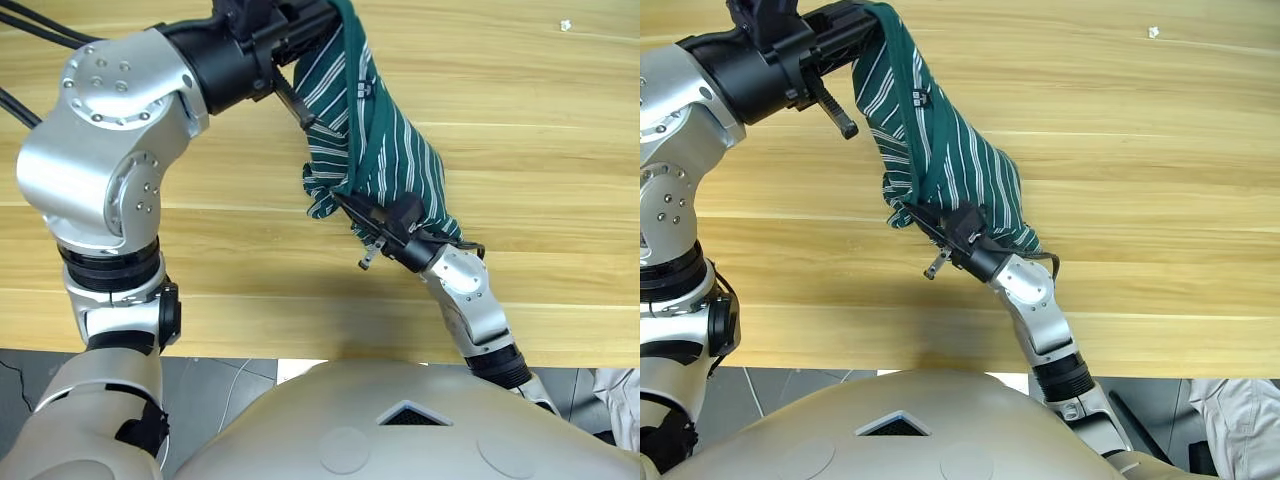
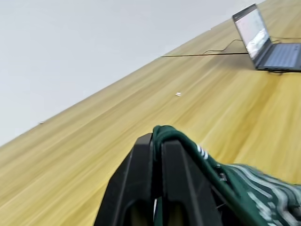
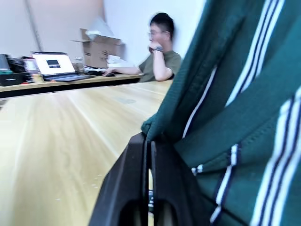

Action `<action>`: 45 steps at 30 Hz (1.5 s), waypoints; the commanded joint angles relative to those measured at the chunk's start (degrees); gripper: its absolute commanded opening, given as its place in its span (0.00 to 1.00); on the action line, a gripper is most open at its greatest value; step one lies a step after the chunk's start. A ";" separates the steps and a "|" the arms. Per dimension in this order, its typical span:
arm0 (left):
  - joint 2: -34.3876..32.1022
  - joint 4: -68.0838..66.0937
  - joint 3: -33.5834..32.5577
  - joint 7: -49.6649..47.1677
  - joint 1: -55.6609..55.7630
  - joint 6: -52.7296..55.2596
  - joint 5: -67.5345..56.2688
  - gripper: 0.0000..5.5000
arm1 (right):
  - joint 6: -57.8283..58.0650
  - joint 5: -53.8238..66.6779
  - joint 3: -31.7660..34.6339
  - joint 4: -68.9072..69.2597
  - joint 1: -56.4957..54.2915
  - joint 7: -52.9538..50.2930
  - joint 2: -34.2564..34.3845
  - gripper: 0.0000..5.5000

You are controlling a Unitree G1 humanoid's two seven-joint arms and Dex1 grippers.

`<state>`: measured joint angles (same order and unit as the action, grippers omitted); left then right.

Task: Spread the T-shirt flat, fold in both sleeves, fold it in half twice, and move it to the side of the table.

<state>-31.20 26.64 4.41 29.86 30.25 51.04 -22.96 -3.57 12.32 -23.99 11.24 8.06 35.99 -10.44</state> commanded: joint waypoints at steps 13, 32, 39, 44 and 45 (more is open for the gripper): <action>-9.12 4.04 2.17 10.72 -21.61 -21.29 7.45 0.01 | -0.70 -2.99 14.58 -1.37 -14.87 28.05 -37.72 0.00; -5.27 -17.91 0.74 6.32 20.44 -18.06 10.25 0.01 | -21.55 -14.32 18.26 -38.35 -59.74 17.18 -33.76 0.00; -11.03 -6.64 2.93 15.82 12.17 -15.96 7.63 0.01 | -6.62 6.52 21.06 -21.64 -51.57 31.12 -34.43 0.00; -18.83 10.90 -1.09 25.85 -2.18 -15.01 -1.34 0.01 | 11.47 27.60 28.04 2.15 -35.17 38.41 -41.12 0.00; -19.85 13.89 -2.58 28.10 -4.33 -15.56 -4.13 0.01 | 14.39 31.49 29.49 5.46 -33.15 39.08 -41.94 0.00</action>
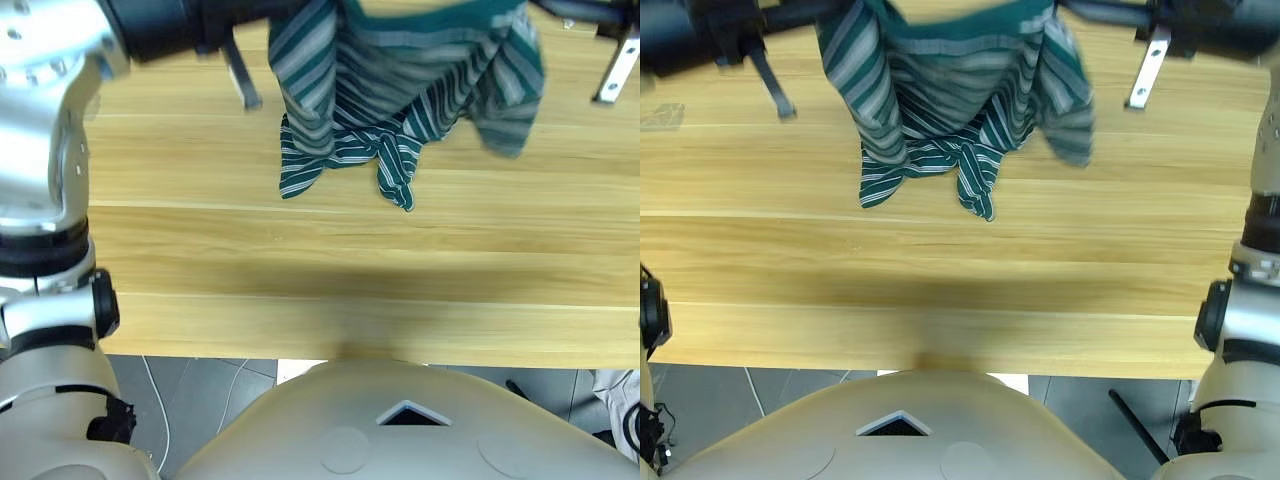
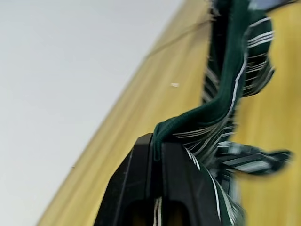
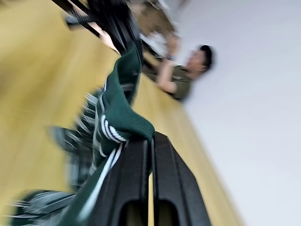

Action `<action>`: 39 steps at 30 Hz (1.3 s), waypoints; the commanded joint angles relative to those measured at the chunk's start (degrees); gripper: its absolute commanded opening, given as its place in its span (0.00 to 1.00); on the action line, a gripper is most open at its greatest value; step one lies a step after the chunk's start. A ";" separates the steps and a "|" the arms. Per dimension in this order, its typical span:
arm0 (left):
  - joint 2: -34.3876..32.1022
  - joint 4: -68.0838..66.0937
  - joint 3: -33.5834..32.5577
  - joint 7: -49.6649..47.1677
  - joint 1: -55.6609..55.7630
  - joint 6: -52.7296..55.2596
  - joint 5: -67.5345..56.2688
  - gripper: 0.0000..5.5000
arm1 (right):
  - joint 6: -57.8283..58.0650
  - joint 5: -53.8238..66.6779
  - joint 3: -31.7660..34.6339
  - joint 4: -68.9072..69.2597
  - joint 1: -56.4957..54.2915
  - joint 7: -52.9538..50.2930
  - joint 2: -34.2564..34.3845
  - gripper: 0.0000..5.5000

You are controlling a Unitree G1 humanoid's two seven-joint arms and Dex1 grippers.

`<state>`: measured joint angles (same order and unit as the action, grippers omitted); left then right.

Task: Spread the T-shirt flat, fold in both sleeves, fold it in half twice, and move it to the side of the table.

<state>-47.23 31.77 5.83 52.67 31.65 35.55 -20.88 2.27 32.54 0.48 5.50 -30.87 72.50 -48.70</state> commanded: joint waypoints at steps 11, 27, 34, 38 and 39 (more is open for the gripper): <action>-0.59 -23.59 11.67 5.06 11.95 -12.50 13.97 0.01 | 1.50 -13.40 -8.03 -17.48 -11.64 -10.81 6.66 0.00; 15.92 -97.29 12.05 -33.21 62.72 -38.05 31.65 0.01 | -23.03 -56.42 -23.55 -74.73 -55.28 -70.83 8.59 0.00; 16.10 -94.48 15.29 -16.53 49.30 -44.34 34.99 0.01 | -33.73 -59.67 -24.83 -77.60 -50.22 -62.36 11.61 0.00; 9.61 -64.40 18.23 -0.37 21.44 -42.06 30.96 0.01 | -45.98 -53.39 -25.74 -69.81 -33.04 -42.79 12.42 0.00; 8.22 -55.09 18.23 1.71 13.43 -39.60 28.79 0.01 | -47.90 -50.00 -26.08 -64.74 -26.41 -37.85 12.34 0.00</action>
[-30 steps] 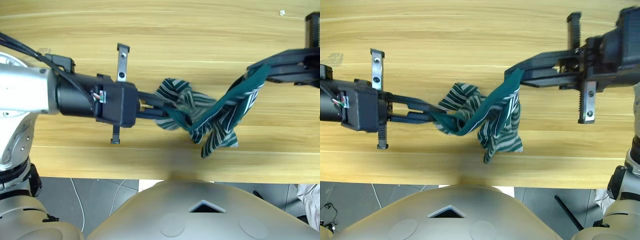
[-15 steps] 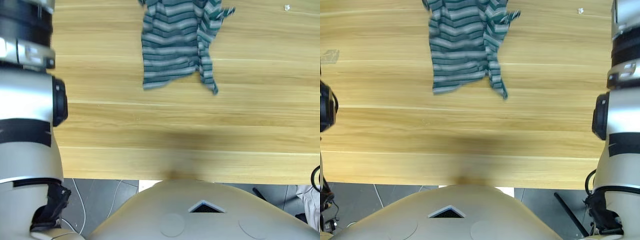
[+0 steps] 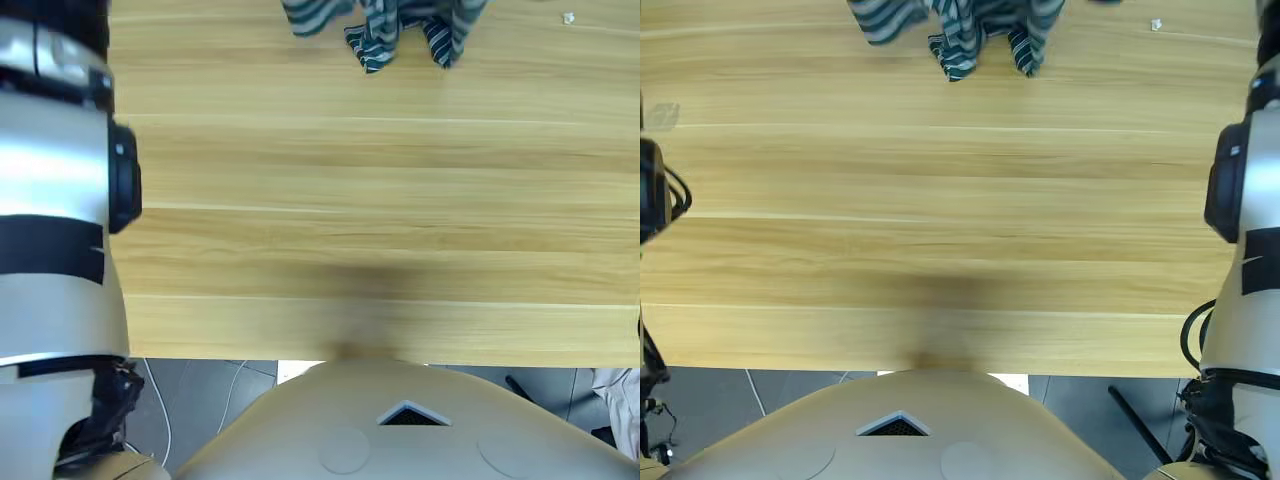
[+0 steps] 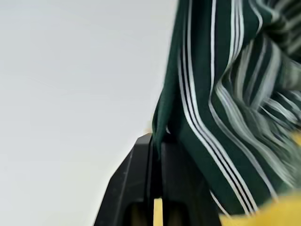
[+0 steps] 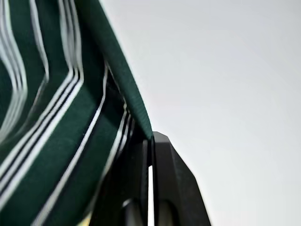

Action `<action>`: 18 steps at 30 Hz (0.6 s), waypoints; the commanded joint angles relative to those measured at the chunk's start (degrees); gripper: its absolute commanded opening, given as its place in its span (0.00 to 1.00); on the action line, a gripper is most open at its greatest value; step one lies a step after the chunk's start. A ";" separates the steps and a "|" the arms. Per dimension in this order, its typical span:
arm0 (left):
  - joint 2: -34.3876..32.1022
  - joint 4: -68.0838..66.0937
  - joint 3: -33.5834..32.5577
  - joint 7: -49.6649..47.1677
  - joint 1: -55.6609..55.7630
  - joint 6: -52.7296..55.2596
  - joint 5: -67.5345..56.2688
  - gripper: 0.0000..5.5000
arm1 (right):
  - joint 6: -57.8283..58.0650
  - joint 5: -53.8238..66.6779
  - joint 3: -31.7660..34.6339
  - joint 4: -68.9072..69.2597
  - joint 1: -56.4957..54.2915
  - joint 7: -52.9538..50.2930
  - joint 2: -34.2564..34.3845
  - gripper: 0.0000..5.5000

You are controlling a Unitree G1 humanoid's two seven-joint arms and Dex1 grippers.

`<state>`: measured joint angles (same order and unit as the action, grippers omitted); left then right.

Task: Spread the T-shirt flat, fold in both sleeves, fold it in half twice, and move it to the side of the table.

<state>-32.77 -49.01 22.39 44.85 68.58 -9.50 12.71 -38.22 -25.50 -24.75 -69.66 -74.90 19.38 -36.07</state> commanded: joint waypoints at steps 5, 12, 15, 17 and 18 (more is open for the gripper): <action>-11.31 59.02 -1.99 11.06 -49.16 15.72 -10.69 0.01 | 3.90 28.29 -1.19 49.25 44.74 30.93 -8.07 0.00; -17.57 79.69 -12.00 12.56 -56.83 25.42 -12.25 0.01 | 21.12 40.85 5.25 72.10 55.49 39.43 -15.54 0.00; -20.98 88.63 -11.75 14.46 -63.07 26.97 -12.53 0.01 | 26.34 39.93 2.79 82.10 63.41 43.01 -19.94 0.00; -24.00 93.58 -9.74 16.02 -68.22 24.82 -10.72 0.01 | 29.15 37.78 1.00 87.72 69.15 45.61 -23.24 0.00; -25.86 94.79 -7.90 16.48 -70.65 21.17 -7.42 0.01 | 30.09 36.71 0.27 89.92 71.60 46.71 -24.53 0.00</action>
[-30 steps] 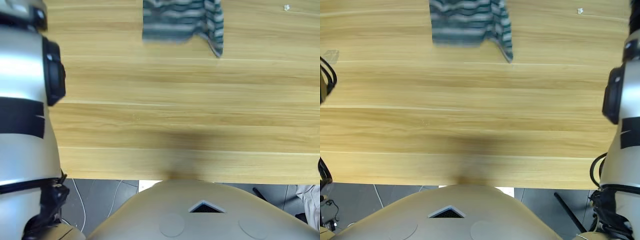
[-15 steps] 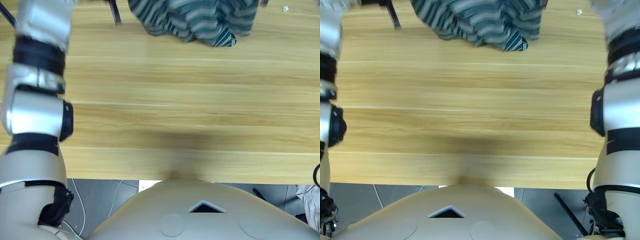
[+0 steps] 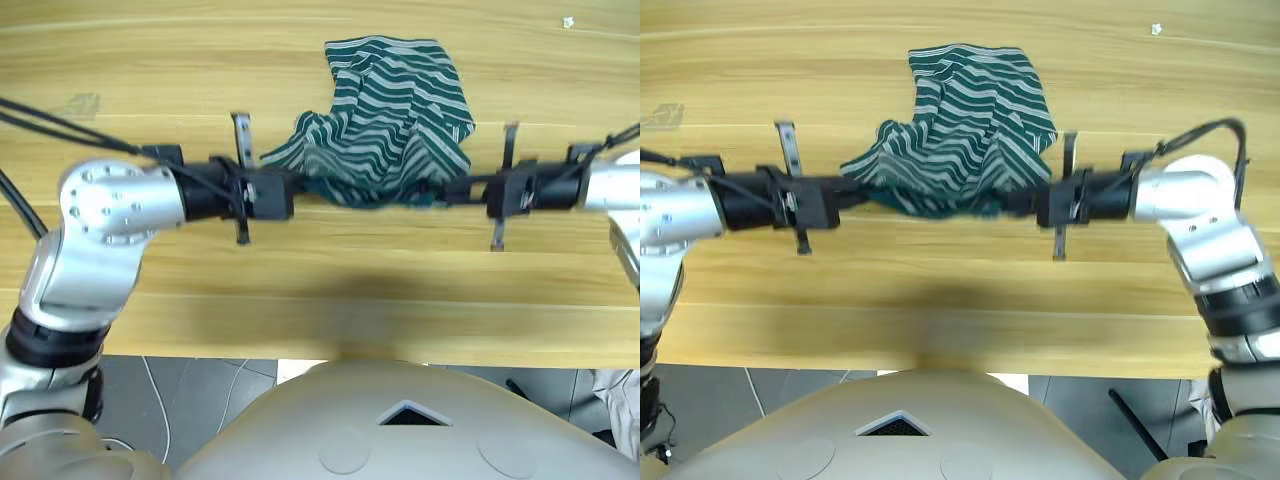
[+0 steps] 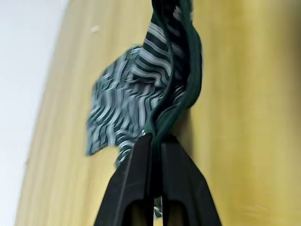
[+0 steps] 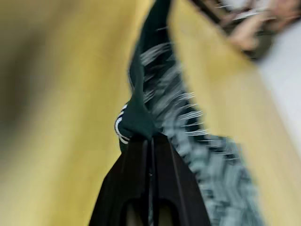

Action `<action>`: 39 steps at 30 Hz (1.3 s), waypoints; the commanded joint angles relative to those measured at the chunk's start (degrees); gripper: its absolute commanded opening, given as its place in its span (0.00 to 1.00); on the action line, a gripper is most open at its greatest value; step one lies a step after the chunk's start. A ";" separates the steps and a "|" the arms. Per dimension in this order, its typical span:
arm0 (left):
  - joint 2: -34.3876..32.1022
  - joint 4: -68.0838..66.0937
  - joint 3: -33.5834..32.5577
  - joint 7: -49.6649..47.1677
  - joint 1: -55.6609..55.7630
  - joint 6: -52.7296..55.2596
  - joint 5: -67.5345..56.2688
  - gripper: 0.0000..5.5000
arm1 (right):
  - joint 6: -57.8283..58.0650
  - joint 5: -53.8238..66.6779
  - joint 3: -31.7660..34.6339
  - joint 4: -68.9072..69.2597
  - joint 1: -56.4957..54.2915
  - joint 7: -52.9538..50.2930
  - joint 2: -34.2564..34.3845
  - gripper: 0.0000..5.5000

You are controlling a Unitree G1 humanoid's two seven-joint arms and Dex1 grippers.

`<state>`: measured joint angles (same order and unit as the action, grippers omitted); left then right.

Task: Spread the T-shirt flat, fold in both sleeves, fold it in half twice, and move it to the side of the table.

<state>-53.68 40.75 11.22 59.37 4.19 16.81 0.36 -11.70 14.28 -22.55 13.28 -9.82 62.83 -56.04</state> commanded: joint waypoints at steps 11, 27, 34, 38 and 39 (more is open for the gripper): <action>-10.09 5.52 8.19 3.82 -19.80 -14.93 11.74 0.12 | 10.52 -0.92 -0.36 14.33 13.21 7.54 -4.47 0.11; 3.80 -2.25 -0.21 -1.79 -4.12 0.26 -12.24 0.45 | 13.55 -1.63 8.81 -1.99 3.19 1.20 4.17 0.30; 13.95 -18.44 1.90 -12.01 6.27 -1.77 -6.00 0.45 | -2.67 -27.62 5.39 -24.88 -4.11 -14.95 5.22 0.30; 16.40 -25.54 5.35 -13.09 8.28 -5.12 -1.58 0.45 | -5.84 -31.33 4.42 -28.90 -3.61 -14.98 4.93 0.30; 16.80 -26.57 5.74 -13.16 8.52 -5.76 -0.95 0.45 | -6.38 -31.14 4.67 -29.24 -3.49 -14.98 5.13 0.33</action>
<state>-37.59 16.73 15.84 46.58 10.96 12.39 -2.34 -16.59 -16.41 -18.01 -14.97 -13.24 47.39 -50.26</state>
